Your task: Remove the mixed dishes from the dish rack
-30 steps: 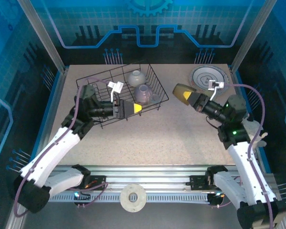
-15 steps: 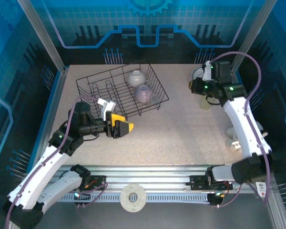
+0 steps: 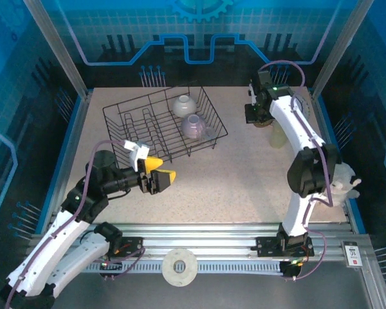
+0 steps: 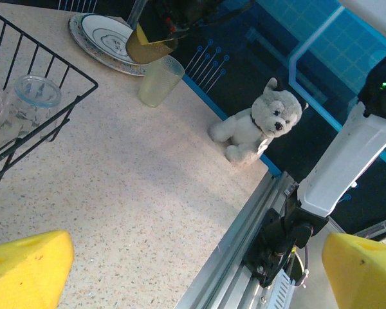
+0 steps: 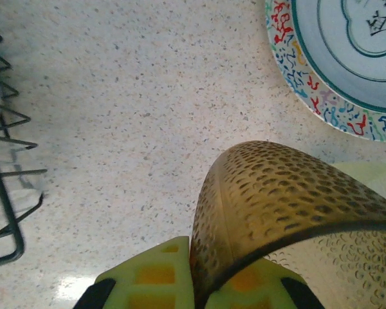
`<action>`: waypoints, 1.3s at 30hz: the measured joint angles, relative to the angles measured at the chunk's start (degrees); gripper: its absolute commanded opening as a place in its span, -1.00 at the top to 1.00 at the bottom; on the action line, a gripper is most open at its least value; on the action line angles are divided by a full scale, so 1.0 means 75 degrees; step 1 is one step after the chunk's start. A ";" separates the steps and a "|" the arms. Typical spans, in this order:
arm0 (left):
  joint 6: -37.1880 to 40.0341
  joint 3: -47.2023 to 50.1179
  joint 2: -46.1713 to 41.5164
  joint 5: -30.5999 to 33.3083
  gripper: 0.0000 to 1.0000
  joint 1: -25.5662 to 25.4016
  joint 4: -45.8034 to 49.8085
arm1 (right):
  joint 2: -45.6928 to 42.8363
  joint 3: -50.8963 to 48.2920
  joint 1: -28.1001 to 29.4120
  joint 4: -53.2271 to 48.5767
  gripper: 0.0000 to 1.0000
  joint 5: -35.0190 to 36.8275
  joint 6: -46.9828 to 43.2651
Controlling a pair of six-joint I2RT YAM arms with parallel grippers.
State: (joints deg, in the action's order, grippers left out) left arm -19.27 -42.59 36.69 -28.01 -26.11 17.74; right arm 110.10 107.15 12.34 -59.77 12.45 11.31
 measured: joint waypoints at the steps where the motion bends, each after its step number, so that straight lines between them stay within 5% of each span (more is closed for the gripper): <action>1: 0.0012 0.0000 0.0000 0.0023 -0.99 0.0000 0.0000 | 0.0178 0.0128 0.0006 -0.0096 1.00 0.0064 -0.0064; 16: 0.0020 0.0003 0.0000 0.0017 -0.99 0.0000 -0.0003 | 0.1600 0.0685 0.0012 -0.0691 1.00 0.0280 -0.0583; 39: 0.0017 0.0102 0.0064 -0.0329 -0.99 0.0000 -0.0015 | 0.2282 0.0828 -0.0221 -0.0711 0.97 0.0058 -0.0726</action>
State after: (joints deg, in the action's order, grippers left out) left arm -19.14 -41.82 37.17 -30.48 -26.11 17.63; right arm 127.22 113.36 10.68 -65.10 12.88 5.87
